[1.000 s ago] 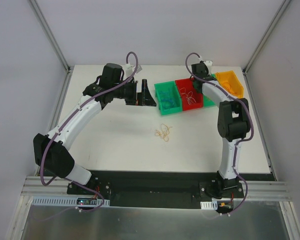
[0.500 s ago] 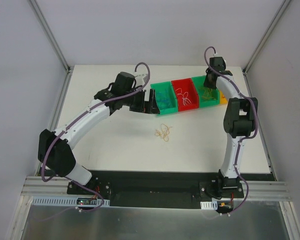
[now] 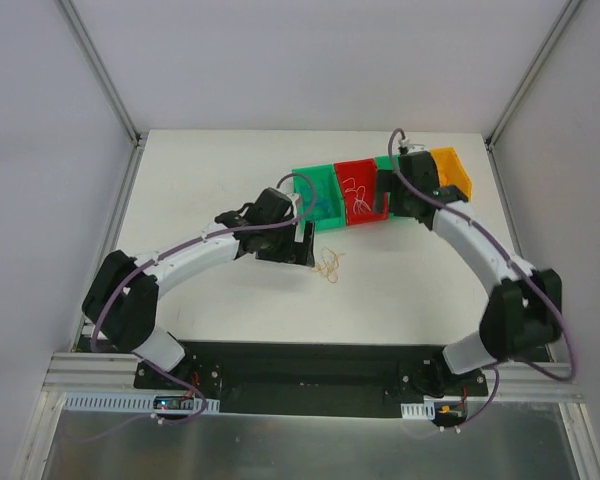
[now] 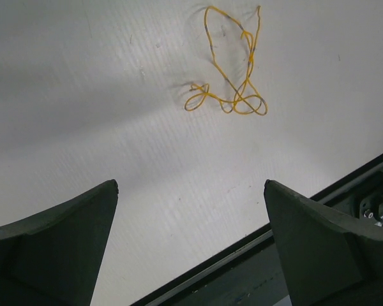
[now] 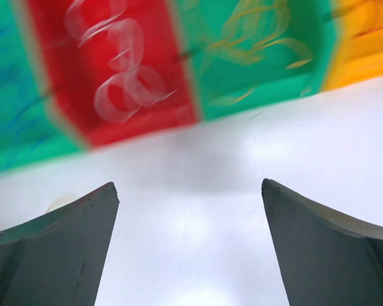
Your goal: Untangle the cables
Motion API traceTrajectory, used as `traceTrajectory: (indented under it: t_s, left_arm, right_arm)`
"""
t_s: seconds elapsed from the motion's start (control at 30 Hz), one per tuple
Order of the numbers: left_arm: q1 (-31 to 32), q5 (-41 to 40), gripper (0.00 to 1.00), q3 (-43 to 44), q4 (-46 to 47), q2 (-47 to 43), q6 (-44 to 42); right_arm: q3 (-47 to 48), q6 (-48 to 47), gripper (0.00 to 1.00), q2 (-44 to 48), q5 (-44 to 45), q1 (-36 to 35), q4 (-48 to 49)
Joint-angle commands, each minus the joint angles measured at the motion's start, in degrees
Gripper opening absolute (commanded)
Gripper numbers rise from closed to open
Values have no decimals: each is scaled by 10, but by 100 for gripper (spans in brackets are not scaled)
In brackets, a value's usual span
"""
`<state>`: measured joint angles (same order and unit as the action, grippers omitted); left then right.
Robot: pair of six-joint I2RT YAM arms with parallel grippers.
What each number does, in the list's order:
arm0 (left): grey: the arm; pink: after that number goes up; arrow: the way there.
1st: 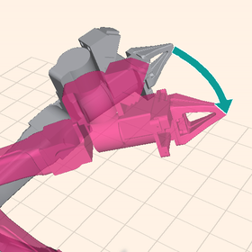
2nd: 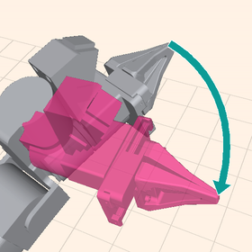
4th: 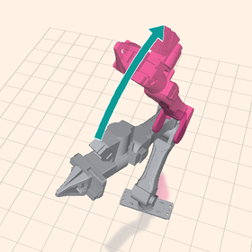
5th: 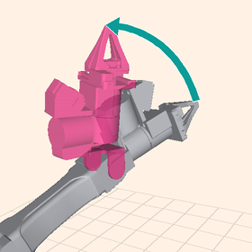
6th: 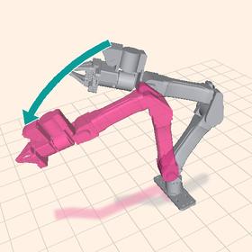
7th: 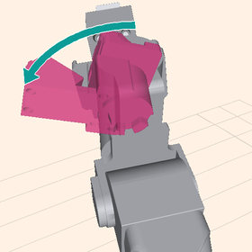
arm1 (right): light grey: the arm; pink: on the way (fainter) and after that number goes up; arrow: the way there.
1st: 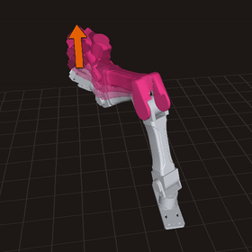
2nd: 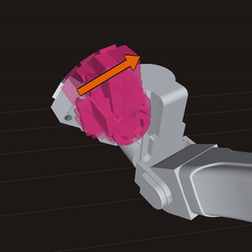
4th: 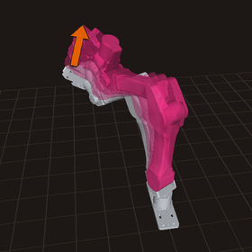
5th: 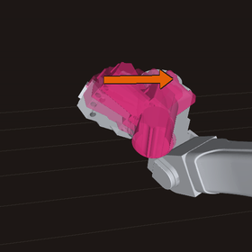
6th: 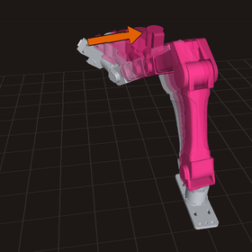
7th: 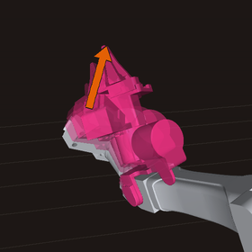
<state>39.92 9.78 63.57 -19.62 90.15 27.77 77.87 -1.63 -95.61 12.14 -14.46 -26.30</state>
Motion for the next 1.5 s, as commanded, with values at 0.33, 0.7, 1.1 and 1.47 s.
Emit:
traceTrajectory:
  t_s: [0.33, 0.7, 1.1, 1.47]
  left_arm:
    - [-128, 117, 99, 87, -21, -230, -71]
    - [-136, 38, 99, 52, -19, -291, -141]
    - [-137, 56, 99, 24, -4, -317, -138]
    - [-137, 63, 99, 22, -1, -327, -134]
  right_arm:
    - [-290, 206, 96, 139, -56, -289, 205]
    - [-206, 218, 56, 1, 53, -325, 159]
    - [-115, 147, 1, 114, 162, -295, 70]
    - [21, 51, 0, 152, 105, -93, 72]
